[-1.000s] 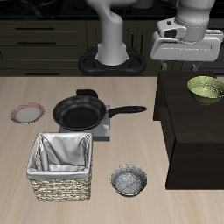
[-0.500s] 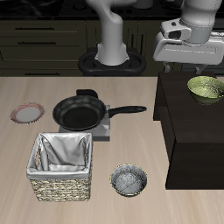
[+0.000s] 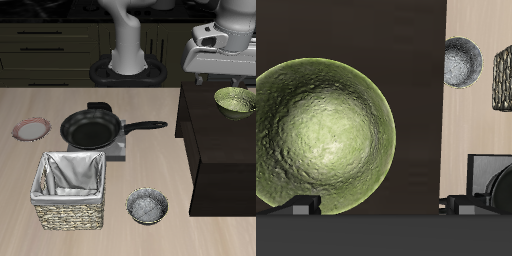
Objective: Place the green bowl in the basket
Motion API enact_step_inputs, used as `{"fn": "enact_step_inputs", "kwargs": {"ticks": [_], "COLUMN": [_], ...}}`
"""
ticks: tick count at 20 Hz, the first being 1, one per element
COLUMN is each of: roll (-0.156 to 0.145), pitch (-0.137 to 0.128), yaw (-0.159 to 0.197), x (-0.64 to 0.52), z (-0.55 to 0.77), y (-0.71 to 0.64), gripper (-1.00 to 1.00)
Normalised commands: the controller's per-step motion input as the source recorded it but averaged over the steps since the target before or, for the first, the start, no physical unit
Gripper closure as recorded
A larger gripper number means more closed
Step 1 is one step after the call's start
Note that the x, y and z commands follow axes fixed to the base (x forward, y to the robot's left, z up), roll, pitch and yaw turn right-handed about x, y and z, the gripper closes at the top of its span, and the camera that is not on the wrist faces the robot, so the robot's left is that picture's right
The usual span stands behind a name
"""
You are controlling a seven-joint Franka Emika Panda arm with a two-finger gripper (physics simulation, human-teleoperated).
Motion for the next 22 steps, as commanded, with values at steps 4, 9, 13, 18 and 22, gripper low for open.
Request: {"fn": "enact_step_inputs", "kwargs": {"ticks": [4, 9, 13, 18, 22], "roll": [0.000, -0.022, -0.018, -0.027, -0.006], "pitch": [-0.012, 0.008, -0.015, 0.039, 0.045], "yaw": [-0.006, -0.013, 0.000, -0.010, 0.007], "x": [0.14, 0.33, 0.27, 0.23, 0.02], "z": [0.05, 0.00, -0.02, -0.22, -0.27], "y": [0.05, 0.01, -0.06, -0.08, -0.02], "gripper": [-1.00, -1.00, -1.00, -1.00, -1.00]}}
